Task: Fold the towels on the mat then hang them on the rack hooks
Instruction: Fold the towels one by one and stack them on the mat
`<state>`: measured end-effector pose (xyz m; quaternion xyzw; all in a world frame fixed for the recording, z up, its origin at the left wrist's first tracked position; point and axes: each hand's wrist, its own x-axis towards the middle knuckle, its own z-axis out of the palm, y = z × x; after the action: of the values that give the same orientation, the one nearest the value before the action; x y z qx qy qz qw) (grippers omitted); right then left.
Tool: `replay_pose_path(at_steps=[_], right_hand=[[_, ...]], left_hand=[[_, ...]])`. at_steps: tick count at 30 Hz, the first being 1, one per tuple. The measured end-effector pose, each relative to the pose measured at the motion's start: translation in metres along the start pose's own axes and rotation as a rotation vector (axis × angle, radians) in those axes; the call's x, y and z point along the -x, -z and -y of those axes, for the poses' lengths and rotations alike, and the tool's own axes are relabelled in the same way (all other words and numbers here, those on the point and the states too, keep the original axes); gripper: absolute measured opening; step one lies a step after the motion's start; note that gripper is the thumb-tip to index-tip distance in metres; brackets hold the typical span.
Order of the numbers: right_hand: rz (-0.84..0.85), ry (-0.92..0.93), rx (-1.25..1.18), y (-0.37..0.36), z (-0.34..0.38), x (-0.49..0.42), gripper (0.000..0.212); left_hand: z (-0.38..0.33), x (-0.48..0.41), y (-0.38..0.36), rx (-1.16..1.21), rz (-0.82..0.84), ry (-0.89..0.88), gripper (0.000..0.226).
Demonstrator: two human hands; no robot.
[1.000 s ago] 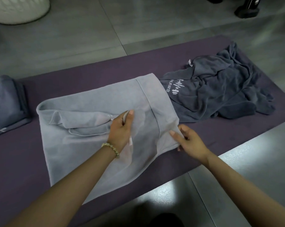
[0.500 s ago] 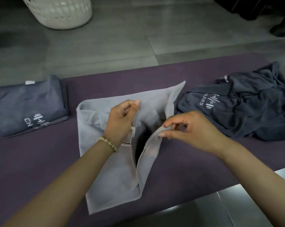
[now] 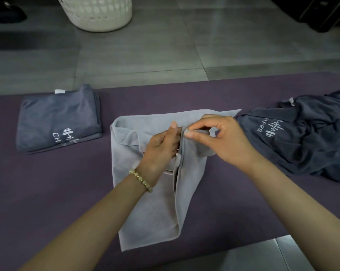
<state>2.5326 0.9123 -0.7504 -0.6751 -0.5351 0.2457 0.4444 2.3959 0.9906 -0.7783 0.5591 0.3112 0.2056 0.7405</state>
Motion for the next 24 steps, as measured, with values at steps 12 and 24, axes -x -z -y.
replay_pose_path(at_steps=[12, 24], right_hand=[[-0.065, -0.146, -0.226, -0.012, -0.009, -0.010, 0.005], [-0.028, -0.434, -0.083, -0.025, -0.079, 0.020, 0.013]], left_hand=[[0.012, -0.003, 0.005, -0.211, -0.113, -0.242, 0.015], [0.024, -0.006, 0.043, -0.197, -0.196, 0.076, 0.039]])
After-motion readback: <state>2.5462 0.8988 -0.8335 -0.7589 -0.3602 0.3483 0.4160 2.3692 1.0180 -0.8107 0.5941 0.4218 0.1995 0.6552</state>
